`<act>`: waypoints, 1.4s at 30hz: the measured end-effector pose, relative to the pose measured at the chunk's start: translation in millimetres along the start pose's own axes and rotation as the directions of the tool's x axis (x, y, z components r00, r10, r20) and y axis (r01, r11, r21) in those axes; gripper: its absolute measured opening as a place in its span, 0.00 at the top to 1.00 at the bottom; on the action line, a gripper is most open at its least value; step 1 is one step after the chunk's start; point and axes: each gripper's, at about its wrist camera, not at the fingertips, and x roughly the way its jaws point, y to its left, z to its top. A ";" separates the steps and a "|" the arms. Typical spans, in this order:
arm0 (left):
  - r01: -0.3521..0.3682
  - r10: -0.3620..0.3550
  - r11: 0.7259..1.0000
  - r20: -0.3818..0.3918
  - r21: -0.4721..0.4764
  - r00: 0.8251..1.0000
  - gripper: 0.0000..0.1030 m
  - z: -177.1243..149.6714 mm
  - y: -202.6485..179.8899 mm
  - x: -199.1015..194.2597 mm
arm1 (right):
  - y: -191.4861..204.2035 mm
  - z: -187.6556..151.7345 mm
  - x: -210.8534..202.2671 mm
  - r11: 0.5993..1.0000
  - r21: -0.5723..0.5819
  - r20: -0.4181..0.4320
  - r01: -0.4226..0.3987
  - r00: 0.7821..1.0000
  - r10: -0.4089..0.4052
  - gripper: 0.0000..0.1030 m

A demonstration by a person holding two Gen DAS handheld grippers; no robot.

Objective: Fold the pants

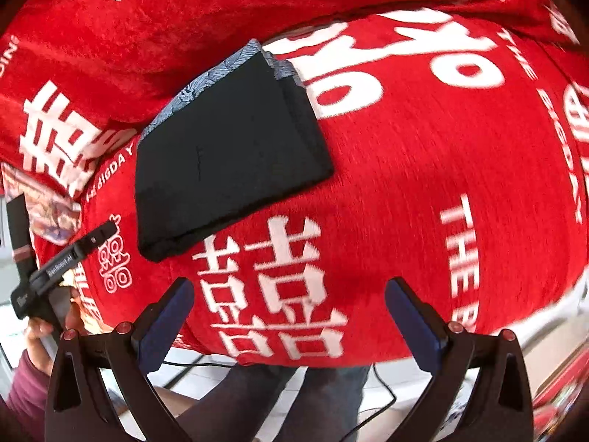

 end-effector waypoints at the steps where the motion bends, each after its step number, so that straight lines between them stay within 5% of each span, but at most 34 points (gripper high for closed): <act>1: -0.001 0.001 1.000 0.002 -0.005 1.000 0.03 2.9 -0.2 5.1 | 0.2 6.7 4.8 1.000 -0.023 -0.008 -0.007 1.000 0.006 0.00; 8: -0.019 0.019 0.999 0.007 -0.032 1.000 0.03 17.3 -2.7 32.3 | -0.4 47.9 36.7 0.990 -0.142 -0.058 0.001 0.998 -0.010 0.00; 19: -0.022 0.022 0.999 0.003 -0.039 1.000 0.03 24.8 -6.4 71.2 | -27.4 84.9 65.2 0.990 -0.123 -0.014 -0.063 0.998 0.062 0.00; 37: -0.030 0.030 1.000 -0.002 -0.002 1.000 0.03 32.0 -12.8 78.6 | -49.1 116.0 88.6 0.981 -0.079 -0.011 -0.175 0.984 0.175 0.00; 42: 0.035 -0.035 0.999 0.023 0.019 0.999 0.03 41.6 -6.1 70.0 | -53.5 119.9 88.2 0.978 -0.091 -0.021 -0.190 0.982 0.188 0.00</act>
